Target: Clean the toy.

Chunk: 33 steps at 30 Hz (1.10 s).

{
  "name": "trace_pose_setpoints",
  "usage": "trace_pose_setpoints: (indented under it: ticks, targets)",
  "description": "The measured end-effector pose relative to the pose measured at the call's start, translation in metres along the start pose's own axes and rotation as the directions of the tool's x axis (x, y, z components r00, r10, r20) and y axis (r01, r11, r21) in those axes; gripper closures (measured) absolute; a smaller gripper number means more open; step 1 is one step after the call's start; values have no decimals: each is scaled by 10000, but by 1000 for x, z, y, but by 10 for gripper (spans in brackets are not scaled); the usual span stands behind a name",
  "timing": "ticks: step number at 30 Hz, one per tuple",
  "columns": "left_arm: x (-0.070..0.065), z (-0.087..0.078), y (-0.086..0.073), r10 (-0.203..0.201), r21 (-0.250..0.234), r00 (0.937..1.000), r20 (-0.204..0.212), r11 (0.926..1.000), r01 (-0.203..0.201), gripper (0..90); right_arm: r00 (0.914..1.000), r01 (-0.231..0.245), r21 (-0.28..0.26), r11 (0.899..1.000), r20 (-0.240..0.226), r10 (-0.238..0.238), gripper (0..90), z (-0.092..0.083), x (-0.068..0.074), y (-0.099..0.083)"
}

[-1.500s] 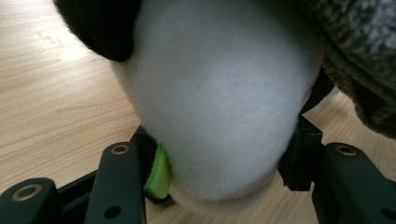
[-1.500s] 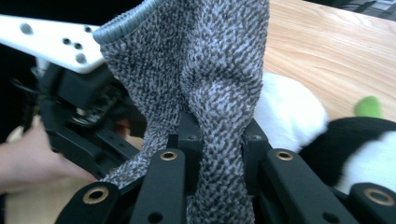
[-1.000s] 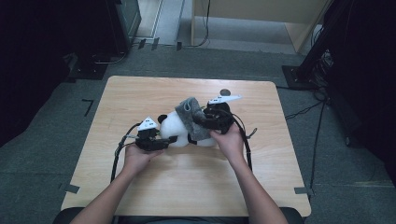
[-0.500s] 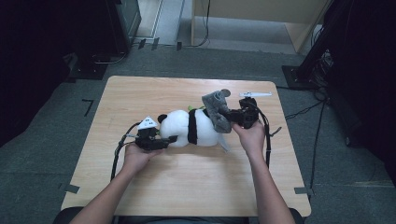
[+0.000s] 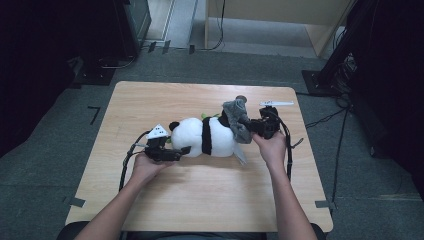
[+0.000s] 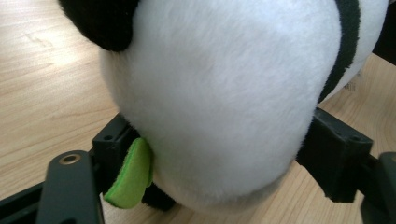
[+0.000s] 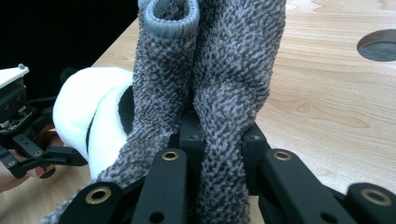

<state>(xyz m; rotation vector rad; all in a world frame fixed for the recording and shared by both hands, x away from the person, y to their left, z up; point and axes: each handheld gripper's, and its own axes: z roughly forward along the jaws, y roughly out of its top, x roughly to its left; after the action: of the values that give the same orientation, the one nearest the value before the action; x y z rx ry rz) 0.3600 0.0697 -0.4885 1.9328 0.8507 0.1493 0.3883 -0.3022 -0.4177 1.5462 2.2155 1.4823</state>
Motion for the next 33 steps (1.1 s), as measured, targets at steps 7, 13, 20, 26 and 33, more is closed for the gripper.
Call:
trace_pose_setpoints:
  ticks: [7, 13, 20, 26, 33]
  targets:
    - [5, -2, 1, 464, 101, 9984, 318, 9989, -468, 189, 10000, 72, -54, 10000, 50, -72, 781, 1, -2, 1]
    - [9, 1, -6, 1108, -309, 9932, 360, 9935, -1097, 180, 10000, -1, -78, 10000, 65, 2, 780, 2, -5, 0]
    - [17, 10, -10, 1481, -682, 9880, 427, 9871, -1450, 152, 9999, -56, -148, 9999, 99, 58, 781, 4, -7, -1]
    - [19, 14, -12, 1576, -756, 9867, 397, 9851, -1544, 134, 9998, -131, -213, 9997, 121, 133, 781, 7, -11, -2]
    - [19, 16, -13, 1188, -713, 9926, 233, 9906, -1169, 206, 9992, -198, -447, 9988, 327, 213, 781, 13, -14, -4]
